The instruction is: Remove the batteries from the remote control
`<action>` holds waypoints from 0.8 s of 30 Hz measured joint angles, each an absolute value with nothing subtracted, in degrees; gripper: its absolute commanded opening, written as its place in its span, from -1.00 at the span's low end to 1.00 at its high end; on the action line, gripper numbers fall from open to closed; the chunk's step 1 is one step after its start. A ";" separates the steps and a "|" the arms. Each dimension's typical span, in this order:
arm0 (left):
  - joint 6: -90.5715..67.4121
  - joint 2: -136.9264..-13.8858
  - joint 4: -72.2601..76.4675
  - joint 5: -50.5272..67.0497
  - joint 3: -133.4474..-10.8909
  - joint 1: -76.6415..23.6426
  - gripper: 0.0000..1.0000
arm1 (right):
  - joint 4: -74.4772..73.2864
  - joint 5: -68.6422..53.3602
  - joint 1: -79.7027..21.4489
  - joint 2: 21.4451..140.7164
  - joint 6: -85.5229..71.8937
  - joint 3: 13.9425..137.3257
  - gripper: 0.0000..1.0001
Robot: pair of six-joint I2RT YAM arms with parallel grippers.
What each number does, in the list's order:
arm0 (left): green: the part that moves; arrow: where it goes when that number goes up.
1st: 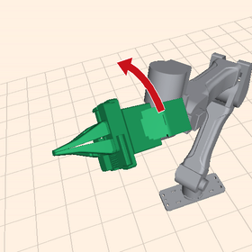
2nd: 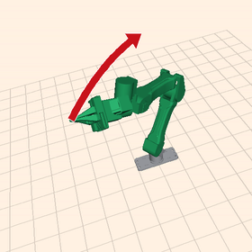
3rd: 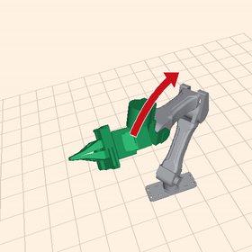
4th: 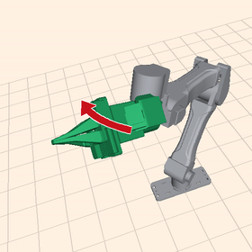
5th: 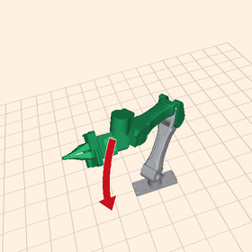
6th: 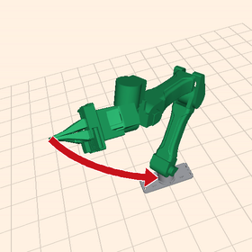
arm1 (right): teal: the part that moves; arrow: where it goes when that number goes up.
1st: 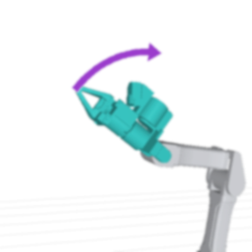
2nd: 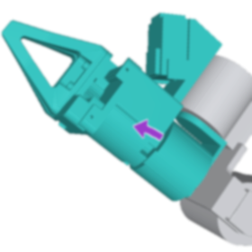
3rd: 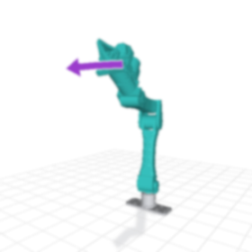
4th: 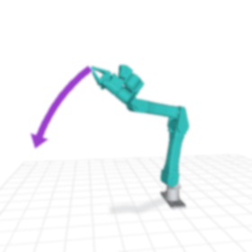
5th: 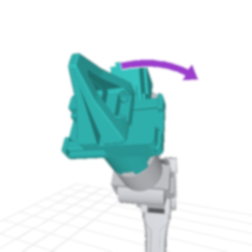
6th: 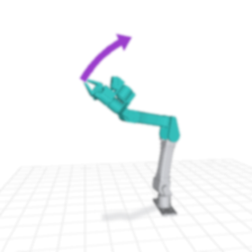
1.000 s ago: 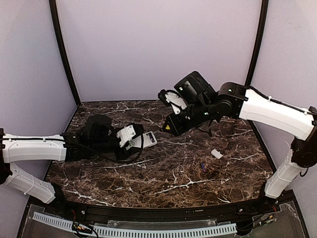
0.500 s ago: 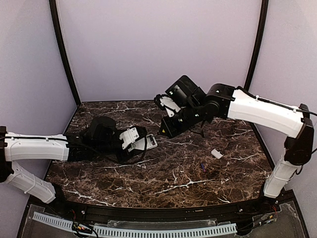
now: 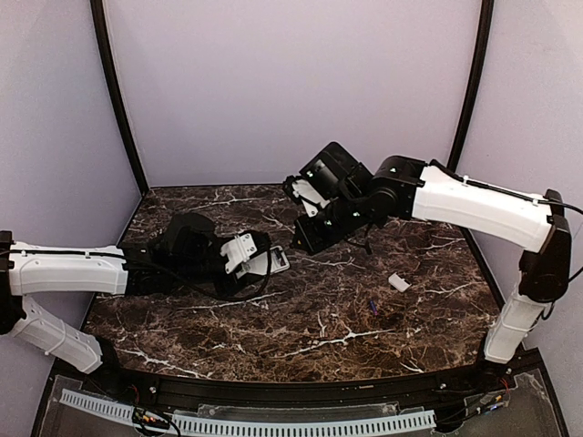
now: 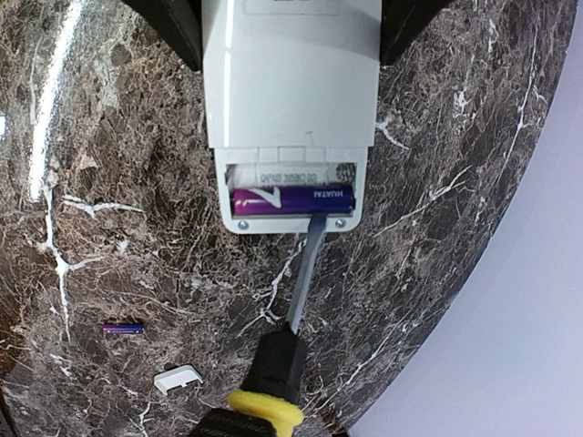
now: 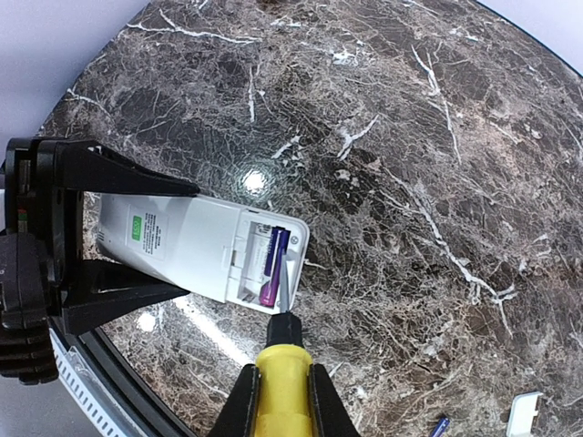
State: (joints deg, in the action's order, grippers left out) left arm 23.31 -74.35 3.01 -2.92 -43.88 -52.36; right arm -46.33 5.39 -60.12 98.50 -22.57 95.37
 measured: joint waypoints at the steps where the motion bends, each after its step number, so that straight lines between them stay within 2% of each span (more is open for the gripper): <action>1: 23.31 -74.39 2.98 -2.96 -43.88 -52.40 -0.99 | -46.33 5.41 -60.12 98.59 -22.57 95.37 -1.00; 24: 23.29 -75.48 -1.43 -4.23 -43.90 -52.62 -0.99 | -47.22 7.70 -61.73 105.19 -21.34 98.78 -1.00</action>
